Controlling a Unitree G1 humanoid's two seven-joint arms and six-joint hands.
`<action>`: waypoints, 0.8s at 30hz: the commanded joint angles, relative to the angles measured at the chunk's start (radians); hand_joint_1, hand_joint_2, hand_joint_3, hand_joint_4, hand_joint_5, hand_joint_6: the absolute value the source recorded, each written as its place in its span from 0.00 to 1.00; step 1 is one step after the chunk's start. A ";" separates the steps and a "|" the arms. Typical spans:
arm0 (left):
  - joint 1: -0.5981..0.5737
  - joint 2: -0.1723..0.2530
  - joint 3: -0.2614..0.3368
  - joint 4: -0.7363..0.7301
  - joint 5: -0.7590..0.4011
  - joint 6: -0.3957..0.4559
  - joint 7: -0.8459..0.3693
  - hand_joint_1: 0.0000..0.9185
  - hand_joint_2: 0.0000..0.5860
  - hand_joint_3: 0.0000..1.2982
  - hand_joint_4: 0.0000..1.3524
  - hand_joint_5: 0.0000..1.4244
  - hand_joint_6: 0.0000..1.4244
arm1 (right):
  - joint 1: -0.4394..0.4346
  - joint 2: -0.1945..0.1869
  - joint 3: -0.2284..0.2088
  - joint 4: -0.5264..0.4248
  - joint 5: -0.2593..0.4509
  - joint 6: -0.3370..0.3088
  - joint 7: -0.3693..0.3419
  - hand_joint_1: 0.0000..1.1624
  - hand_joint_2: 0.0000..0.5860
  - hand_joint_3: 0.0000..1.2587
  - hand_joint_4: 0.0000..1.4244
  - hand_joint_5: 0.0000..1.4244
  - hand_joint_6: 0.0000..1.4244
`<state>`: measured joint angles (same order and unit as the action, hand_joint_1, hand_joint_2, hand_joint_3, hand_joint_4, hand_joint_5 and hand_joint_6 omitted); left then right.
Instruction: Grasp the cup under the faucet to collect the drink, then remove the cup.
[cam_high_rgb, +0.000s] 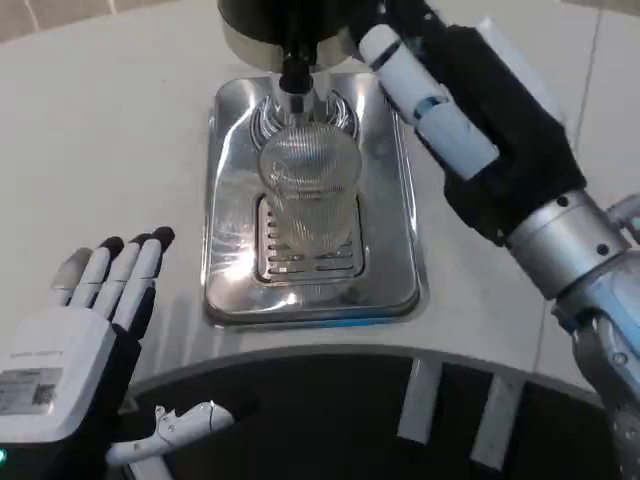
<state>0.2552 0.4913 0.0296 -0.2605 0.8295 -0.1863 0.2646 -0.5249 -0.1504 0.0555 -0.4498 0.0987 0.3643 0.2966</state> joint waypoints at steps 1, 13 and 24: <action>0.007 -0.008 0.011 0.007 -0.010 -0.005 0.016 0.00 0.11 0.00 0.00 0.00 0.00 | -0.044 -0.016 0.003 0.068 0.041 -0.008 0.046 0.19 0.95 0.00 0.00 0.00 0.00; 0.002 -0.007 0.017 0.030 -0.018 -0.020 0.029 0.00 0.11 0.00 0.00 0.00 0.00 | -0.097 -0.042 0.056 0.106 0.025 0.011 0.088 0.12 0.95 0.00 0.00 0.00 0.00; -0.008 -0.002 0.024 0.060 -0.034 -0.033 0.038 0.00 0.11 0.00 0.00 0.00 0.00 | -0.146 -0.083 0.129 0.003 -0.027 0.127 0.094 0.00 0.85 0.00 0.00 0.00 0.00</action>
<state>0.2428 0.4860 0.0429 -0.2152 0.7970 -0.2123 0.2837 -0.6302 -0.2163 0.1440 -0.3903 0.0815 0.4639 0.3675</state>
